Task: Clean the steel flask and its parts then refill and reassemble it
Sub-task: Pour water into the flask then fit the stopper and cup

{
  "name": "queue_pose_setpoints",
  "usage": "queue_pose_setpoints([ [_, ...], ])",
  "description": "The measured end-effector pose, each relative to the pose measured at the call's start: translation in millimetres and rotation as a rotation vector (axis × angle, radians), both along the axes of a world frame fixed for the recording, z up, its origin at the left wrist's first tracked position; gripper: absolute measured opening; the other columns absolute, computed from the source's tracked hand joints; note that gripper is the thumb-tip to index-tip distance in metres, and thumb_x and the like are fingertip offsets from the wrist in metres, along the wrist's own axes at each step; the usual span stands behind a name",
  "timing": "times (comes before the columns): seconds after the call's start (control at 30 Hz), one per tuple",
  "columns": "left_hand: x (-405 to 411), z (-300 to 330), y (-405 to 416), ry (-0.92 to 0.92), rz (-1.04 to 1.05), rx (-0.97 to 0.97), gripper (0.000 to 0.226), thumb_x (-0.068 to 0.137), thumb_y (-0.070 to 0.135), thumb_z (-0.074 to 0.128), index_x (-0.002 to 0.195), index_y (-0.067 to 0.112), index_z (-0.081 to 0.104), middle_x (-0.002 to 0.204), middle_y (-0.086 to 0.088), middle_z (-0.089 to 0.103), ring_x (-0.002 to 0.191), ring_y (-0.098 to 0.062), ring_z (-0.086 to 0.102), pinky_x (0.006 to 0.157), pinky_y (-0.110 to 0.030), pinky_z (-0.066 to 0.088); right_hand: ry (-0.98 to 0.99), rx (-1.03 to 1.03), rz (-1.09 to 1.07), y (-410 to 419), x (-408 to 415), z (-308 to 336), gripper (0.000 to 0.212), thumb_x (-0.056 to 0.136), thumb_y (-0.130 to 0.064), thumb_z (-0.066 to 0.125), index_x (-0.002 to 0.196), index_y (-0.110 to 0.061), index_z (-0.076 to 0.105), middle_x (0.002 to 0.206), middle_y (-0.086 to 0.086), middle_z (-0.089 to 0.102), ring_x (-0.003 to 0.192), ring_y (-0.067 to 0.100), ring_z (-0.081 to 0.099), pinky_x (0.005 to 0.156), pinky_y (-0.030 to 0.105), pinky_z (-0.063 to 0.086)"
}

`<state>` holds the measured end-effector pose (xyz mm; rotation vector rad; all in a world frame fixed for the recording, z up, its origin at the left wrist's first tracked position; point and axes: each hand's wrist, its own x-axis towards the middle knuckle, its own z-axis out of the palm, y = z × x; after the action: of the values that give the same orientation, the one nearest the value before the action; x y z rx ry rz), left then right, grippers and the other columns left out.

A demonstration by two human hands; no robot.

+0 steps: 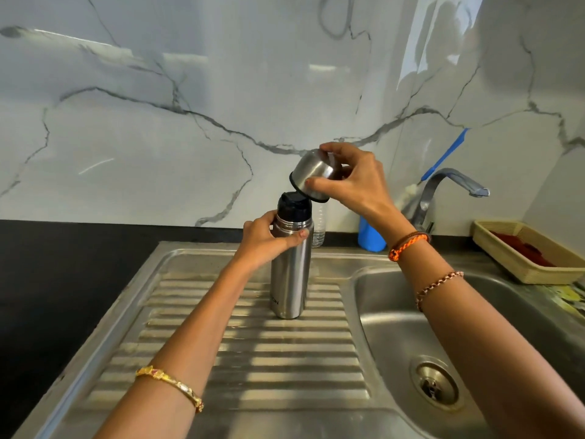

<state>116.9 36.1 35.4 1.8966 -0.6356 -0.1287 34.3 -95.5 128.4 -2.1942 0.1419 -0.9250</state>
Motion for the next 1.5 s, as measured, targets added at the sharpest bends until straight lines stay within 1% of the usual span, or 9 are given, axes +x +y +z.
queue_pose_setpoints([
  [0.17, 4.2, 11.5, 0.6, 0.012, -0.066, -0.028, 0.058, 0.07, 0.037, 0.077, 0.12, 0.016, 0.058, 0.113, -0.001, 0.064, 0.105, -0.016, 0.057, 0.09, -0.029, 0.046, 0.127, -0.236, 0.076, 1.2, 14.0, 3.4, 0.062, 0.062, -0.028, 0.08, 0.12, -0.02, 0.061, 0.106, -0.003, 0.066, 0.086, 0.006, 0.058, 0.069, 0.004, 0.042],
  [0.33, 6.8, 6.6, -4.9, 0.021, -0.009, -0.205, 0.049, 0.064, 0.028, 0.082, 0.106, 0.012, 0.064, 0.097, 0.002, 0.068, 0.094, -0.01, 0.062, 0.072, -0.014, 0.047, 0.192, -0.321, 0.107, 1.9, 29.5, -1.1, 0.057, 0.065, -0.024, 0.079, 0.119, -0.018, 0.062, 0.107, -0.001, 0.067, 0.087, 0.008, 0.057, 0.07, 0.005, 0.04],
  [0.67, 5.9, -1.7, -3.7, -0.011, -0.022, -0.239, 0.04, 0.065, 0.02, 0.082, 0.101, 0.012, 0.065, 0.082, 0.012, 0.066, 0.071, 0.014, 0.059, 0.06, -0.003, 0.043, 0.211, -0.186, 0.137, 2.0, 33.0, -33.1, 0.063, 0.066, -0.033, 0.082, 0.121, -0.013, 0.057, 0.096, -0.012, 0.05, 0.093, 0.006, 0.049, 0.073, 0.0, 0.036],
  [0.8, 9.8, 2.6, -3.6, -0.031, -0.001, -0.229, 0.043, 0.064, 0.022, 0.083, 0.102, 0.014, 0.065, 0.083, 0.015, 0.065, 0.074, 0.008, 0.059, 0.062, -0.002, 0.043, 0.239, 0.239, 0.379, -3.6, 30.8, -30.2, 0.055, 0.082, -0.006, 0.065, 0.134, -0.012, 0.047, 0.117, -0.004, 0.054, 0.109, 0.006, 0.051, 0.092, 0.014, 0.043],
  [1.0, 12.3, 4.5, -2.2, -0.049, 0.024, -0.211, 0.039, 0.064, 0.024, 0.083, 0.098, 0.017, 0.065, 0.083, 0.015, 0.064, 0.077, 0.005, 0.057, 0.061, -0.001, 0.041, 0.166, 0.073, 0.246, -3.1, 42.6, -39.6, 0.055, 0.076, -0.024, 0.075, 0.126, -0.02, 0.052, 0.115, -0.006, 0.05, 0.099, 0.002, 0.05, 0.08, 0.006, 0.044],
  [1.13, 12.5, 0.8, -1.8, -0.052, 0.03, -0.21, 0.045, 0.062, 0.027, 0.084, 0.101, 0.016, 0.067, 0.087, 0.013, 0.067, 0.076, 0.004, 0.058, 0.06, -0.002, 0.04, 0.247, 0.308, 0.432, -13.5, 40.1, -27.5, 0.055, 0.079, -0.008, 0.068, 0.128, -0.022, 0.047, 0.129, 0.003, 0.049, 0.119, 0.013, 0.048, 0.097, 0.023, 0.044],
  [1.23, 12.8, -2.3, -0.9, -0.041, 0.039, -0.219, 0.047, 0.061, 0.027, 0.085, 0.103, 0.014, 0.068, 0.088, 0.011, 0.068, 0.076, 0.003, 0.058, 0.06, -0.003, 0.041, 0.39, 0.187, 0.503, -13.0, 43.7, -24.8, 0.053, 0.083, -0.001, 0.063, 0.132, -0.012, 0.046, 0.12, -0.001, 0.054, 0.111, 0.009, 0.052, 0.093, 0.016, 0.045],
  [1.33, 11.9, -2.6, -1.7, -0.052, 0.049, -0.212, 0.043, 0.061, 0.025, 0.085, 0.099, 0.015, 0.067, 0.083, 0.012, 0.066, 0.072, 0.003, 0.058, 0.058, -0.004, 0.042, 0.404, 0.146, 0.42, -11.9, 44.9, -22.5, 0.051, 0.078, -0.011, 0.072, 0.123, -0.014, 0.049, 0.109, -0.004, 0.054, 0.098, 0.008, 0.053, 0.082, 0.014, 0.048],
  [1.5, 10.1, -3.8, -3.4, -0.037, 0.06, -0.206, 0.034, 0.06, 0.024, 0.085, 0.085, 0.019, 0.063, 0.075, 0.014, 0.063, 0.066, 0.008, 0.059, 0.058, -0.004, 0.042, 0.26, -0.173, -0.086, 12.8, 55.4, -40.4, 0.059, 0.064, -0.049, 0.078, 0.096, -0.017, 0.04, 0.097, 0.002, 0.05, 0.083, 0.016, 0.048, 0.063, 0.024, 0.037],
])
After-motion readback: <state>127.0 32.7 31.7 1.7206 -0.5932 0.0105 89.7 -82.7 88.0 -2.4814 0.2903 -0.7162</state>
